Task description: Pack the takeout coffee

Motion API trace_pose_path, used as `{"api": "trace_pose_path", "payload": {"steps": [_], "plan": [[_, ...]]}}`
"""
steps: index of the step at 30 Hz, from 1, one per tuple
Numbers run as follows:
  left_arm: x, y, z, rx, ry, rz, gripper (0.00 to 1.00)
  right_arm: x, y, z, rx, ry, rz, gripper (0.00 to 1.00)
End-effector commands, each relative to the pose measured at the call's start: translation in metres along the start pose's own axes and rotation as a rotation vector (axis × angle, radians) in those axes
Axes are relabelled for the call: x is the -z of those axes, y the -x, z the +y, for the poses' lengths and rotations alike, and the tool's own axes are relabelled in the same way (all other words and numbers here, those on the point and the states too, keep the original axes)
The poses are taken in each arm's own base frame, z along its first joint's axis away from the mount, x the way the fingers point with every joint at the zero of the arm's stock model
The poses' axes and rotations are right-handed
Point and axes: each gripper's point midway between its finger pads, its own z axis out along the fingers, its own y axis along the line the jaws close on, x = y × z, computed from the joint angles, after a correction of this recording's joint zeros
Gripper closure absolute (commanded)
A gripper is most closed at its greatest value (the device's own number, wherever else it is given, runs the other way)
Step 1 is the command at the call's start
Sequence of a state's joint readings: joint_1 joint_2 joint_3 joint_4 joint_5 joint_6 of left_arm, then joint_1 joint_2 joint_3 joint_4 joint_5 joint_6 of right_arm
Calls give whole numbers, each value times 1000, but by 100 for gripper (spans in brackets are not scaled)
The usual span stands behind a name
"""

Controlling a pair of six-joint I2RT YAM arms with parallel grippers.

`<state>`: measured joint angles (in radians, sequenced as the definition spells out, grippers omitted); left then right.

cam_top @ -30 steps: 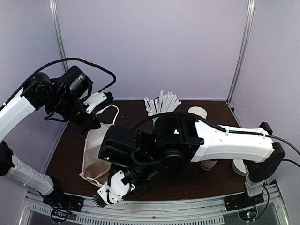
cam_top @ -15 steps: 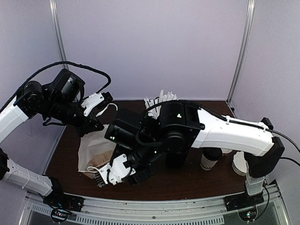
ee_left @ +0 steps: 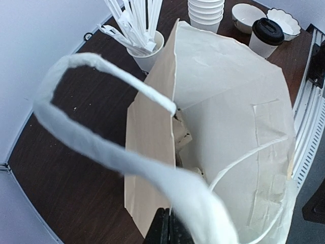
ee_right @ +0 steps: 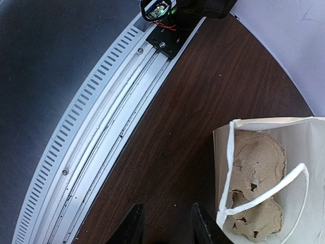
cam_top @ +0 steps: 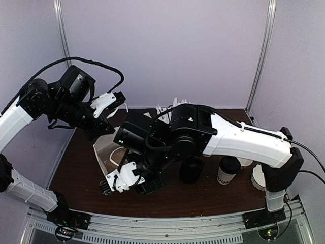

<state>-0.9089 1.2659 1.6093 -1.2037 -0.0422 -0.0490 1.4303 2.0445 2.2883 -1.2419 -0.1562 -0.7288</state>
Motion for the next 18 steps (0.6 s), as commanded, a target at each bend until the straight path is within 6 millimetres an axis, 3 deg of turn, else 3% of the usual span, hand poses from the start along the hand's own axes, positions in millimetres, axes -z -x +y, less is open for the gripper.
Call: {"api": "trace_pose_path", "payload": {"steps": [1, 6, 10, 13, 18], "plan": [[0, -3, -2, -70, 43, 2, 100, 20, 2, 10, -24, 48, -52, 65], [-20, -17, -8, -110, 73, 47, 100, 59, 2, -27, -122, -47, -148, 65], [-15, -10, -12, -95, 51, 4, 100, 70, -16, -80, -243, -212, -144, 63], [-7, -4, -12, -91, 44, -20, 100, 59, -34, -97, -298, -272, -85, 55], [4, 2, -15, -76, 25, -60, 100, 30, -51, -97, -376, -250, -12, 43]]}}
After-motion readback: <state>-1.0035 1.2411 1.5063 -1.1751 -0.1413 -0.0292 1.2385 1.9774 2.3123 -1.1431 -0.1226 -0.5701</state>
